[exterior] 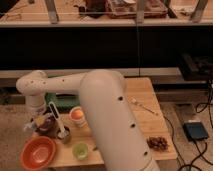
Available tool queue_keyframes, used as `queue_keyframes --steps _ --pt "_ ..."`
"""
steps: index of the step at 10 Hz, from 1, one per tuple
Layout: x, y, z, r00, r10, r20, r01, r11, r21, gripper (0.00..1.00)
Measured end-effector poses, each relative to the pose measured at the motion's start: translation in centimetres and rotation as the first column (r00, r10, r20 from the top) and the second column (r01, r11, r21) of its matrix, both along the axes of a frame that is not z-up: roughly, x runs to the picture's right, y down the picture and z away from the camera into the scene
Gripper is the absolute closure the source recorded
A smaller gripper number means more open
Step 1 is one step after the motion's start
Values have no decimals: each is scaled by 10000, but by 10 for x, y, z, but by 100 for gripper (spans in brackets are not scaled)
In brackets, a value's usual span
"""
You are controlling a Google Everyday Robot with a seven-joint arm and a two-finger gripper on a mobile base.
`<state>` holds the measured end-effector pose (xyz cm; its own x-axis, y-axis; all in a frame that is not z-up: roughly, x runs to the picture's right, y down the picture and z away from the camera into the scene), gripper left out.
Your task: Wipe purple bowl with towel
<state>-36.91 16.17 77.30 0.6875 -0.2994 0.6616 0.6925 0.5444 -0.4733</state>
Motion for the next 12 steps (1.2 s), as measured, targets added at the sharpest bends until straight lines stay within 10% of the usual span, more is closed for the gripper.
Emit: queue_keyframes --steps 4,12 --pt "-27 0 18 9972 -157 734 160 9999 -39 100" --pt "-32 35 -29 9908 -642 1188 686 9971 -333 100"
